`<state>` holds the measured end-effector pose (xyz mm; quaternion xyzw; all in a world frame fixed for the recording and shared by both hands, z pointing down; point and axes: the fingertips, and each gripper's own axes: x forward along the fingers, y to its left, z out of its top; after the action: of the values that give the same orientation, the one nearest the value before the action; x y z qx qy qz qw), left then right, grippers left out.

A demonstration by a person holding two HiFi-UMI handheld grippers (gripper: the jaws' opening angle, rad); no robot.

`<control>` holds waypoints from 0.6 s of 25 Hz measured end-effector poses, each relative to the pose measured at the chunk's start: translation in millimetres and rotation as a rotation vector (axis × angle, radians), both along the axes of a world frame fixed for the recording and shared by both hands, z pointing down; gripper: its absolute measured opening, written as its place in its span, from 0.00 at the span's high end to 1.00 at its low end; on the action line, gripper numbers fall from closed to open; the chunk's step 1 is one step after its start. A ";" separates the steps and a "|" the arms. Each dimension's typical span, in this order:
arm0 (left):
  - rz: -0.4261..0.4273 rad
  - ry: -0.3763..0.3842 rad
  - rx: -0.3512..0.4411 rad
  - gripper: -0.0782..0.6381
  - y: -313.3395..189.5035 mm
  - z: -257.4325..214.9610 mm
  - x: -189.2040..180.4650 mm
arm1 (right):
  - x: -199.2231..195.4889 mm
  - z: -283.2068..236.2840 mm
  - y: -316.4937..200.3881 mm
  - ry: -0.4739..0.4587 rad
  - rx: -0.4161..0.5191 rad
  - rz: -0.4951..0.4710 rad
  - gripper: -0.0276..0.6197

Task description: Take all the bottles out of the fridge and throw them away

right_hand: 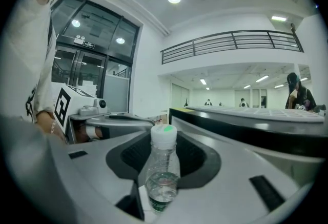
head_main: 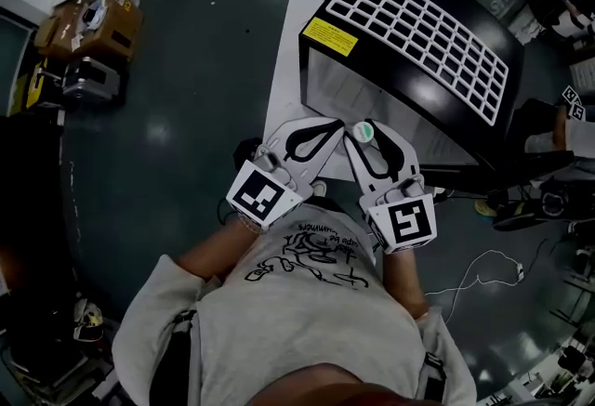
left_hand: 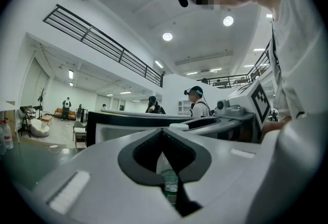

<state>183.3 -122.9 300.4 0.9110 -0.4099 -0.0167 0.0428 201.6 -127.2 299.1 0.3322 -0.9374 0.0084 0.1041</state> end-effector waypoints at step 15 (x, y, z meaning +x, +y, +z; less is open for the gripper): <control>-0.105 -0.001 0.010 0.88 14.5 -6.2 -82.4 | -82.8 -7.2 11.7 -0.004 -0.005 -0.113 0.72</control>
<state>100.9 -108.4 294.2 0.8884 -0.4571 -0.0204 0.0370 118.8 -115.4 291.8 0.2787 -0.9548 0.0054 0.1034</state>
